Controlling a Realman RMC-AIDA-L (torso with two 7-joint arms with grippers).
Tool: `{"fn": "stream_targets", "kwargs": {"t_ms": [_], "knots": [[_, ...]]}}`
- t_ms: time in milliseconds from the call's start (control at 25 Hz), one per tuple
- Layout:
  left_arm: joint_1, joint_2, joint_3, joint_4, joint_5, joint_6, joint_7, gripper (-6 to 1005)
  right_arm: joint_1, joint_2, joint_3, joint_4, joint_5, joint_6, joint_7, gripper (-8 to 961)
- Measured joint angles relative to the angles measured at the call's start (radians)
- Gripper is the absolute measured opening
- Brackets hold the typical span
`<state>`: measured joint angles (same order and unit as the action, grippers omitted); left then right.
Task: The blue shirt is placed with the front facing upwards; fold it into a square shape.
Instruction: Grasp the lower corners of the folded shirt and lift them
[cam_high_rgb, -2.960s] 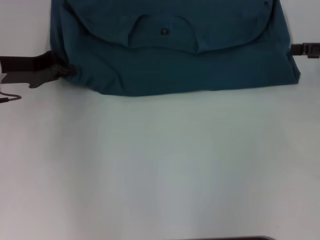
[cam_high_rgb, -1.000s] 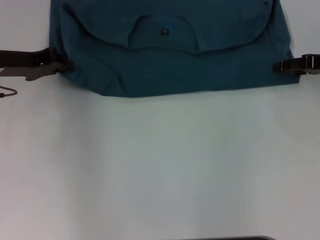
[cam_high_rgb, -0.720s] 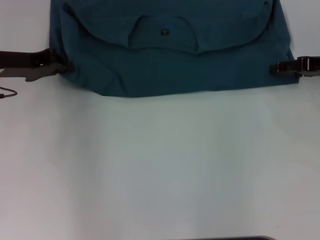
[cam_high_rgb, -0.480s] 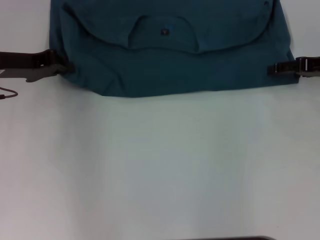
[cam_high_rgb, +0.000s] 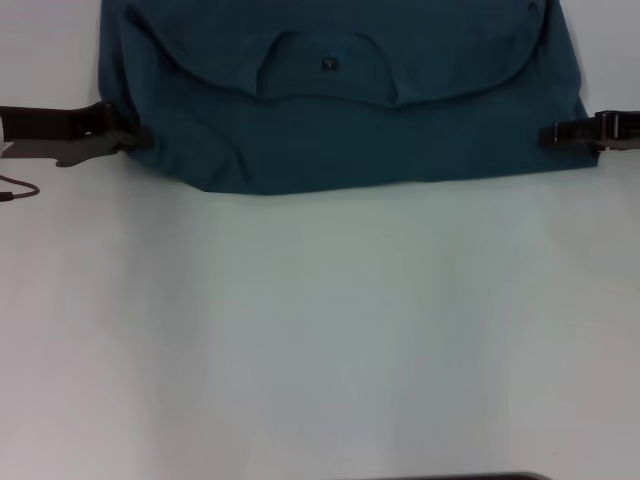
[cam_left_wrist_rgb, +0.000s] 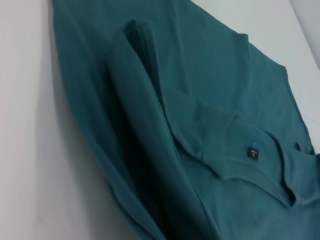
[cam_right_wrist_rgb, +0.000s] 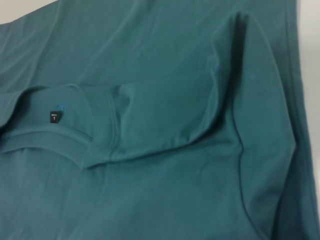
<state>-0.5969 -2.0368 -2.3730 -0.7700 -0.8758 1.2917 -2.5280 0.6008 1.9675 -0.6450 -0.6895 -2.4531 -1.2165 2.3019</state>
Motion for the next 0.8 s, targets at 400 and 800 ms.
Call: {"fn": "stream_targets", "kwargs": {"t_ms": [400,800], "knots": [[0.002,-0.002,0.000,0.000,0.000,0.002,0.000,-1,0.008,0.011,0.001,0.002,0.005,-0.014,-0.001,817],[0.001,-0.005,0.000,0.000,0.000,0.004,0.002,1,0.001,0.001,0.012,0.002,0.073,-0.070,-0.017,810]]}}
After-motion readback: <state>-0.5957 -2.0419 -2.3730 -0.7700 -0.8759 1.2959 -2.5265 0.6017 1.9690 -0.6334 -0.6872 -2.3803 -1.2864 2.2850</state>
